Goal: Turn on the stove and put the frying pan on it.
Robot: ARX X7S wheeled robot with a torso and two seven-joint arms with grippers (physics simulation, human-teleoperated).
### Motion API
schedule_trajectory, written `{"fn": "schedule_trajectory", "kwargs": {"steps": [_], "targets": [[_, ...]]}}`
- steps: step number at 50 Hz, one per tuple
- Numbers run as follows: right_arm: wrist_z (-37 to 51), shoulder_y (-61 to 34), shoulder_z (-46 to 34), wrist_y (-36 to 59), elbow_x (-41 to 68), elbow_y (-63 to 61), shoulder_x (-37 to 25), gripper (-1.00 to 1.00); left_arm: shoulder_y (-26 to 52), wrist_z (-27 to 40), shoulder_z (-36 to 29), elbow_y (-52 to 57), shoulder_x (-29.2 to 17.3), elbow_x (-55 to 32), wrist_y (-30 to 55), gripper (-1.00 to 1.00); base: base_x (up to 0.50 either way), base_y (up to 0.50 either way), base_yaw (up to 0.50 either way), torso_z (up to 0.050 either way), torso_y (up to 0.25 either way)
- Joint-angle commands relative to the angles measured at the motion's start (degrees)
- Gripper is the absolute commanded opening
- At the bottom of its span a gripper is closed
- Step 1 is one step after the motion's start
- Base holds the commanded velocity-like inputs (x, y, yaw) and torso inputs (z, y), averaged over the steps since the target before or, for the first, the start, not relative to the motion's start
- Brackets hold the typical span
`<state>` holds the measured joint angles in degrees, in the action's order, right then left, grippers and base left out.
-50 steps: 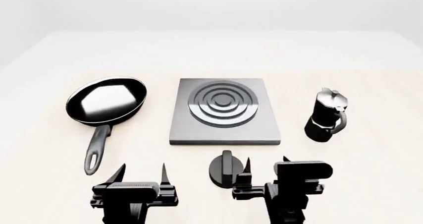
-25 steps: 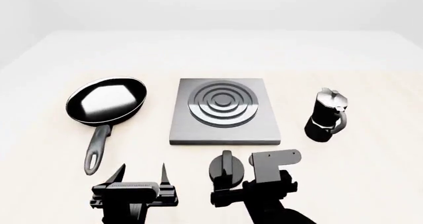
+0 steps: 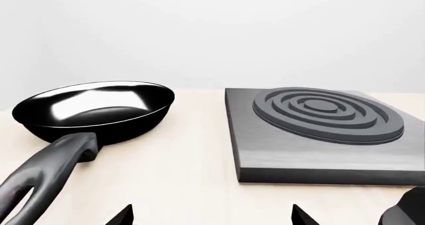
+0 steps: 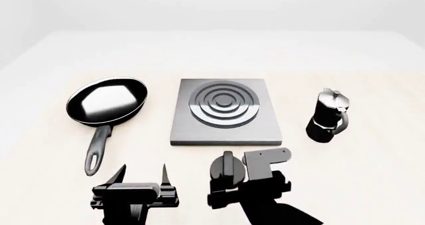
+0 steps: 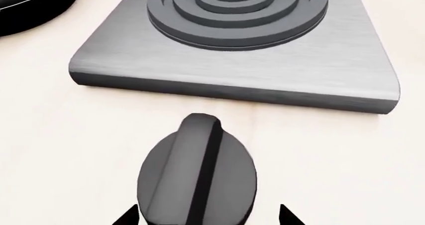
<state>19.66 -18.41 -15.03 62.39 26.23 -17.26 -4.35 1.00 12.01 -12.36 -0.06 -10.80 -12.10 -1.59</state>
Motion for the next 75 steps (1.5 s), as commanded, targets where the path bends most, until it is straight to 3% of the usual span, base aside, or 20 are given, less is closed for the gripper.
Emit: {"fn": "schedule_trajectory", "kwargs": {"steps": [1,8,20,41,55,62,67,75], "targets": [[0.7,-2.3,-1.9,-2.0,-0.8,4.9,0.2,1.00,0.1,0.3,-0.3,-0.1,-0.2,-0.3,-0.2,1.00,0.00,0.00,0.00,0.000,0.000],[1.1,-2.7,-3.2,-3.3,-1.4,7.6,-0.1,1.00,0.0,0.5,-0.4,0.2,-0.5,-0.6,0.1,1.00,0.00,0.00,0.00,0.000,0.000],[7.8,0.3,-2.8,1.7,-2.4,1.4,-1.6,1.00,0.2,0.7,-0.7,-0.6,-0.6,-0.8,-0.6,1.00,0.00,0.00,0.00,0.000,0.000],[16.7,5.2,4.9,0.4,-4.8,-6.8,-4.0,1.00,0.1,1.3,-1.3,0.2,-1.1,-1.3,-0.2,1.00,0.00,0.00,0.00,0.000,0.000],[23.9,9.1,4.4,-15.6,-16.0,-1.6,-7.7,1.00,0.3,1.3,-1.6,-0.2,-1.3,-1.8,-0.8,1.00,0.00,0.00,0.00,0.000,0.000],[22.4,10.8,2.5,-25.1,-18.5,3.6,-9.9,1.00,0.6,1.9,-1.5,-0.3,-1.4,-1.9,-0.2,1.00,0.00,0.00,0.00,0.000,0.000],[24.4,13.5,5.9,-38.2,-19.3,8.3,-9.0,1.00,0.7,2.4,-1.8,-0.4,-1.4,-1.6,0.1,1.00,0.00,0.00,0.00,0.000,0.000],[24.0,14.4,6.2,-43.1,-19.3,14.1,-9.1,1.00,0.9,2.6,-2.0,-0.8,-1.6,-1.3,-0.4,1.00,0.00,0.00,0.00,0.000,0.000]]}}
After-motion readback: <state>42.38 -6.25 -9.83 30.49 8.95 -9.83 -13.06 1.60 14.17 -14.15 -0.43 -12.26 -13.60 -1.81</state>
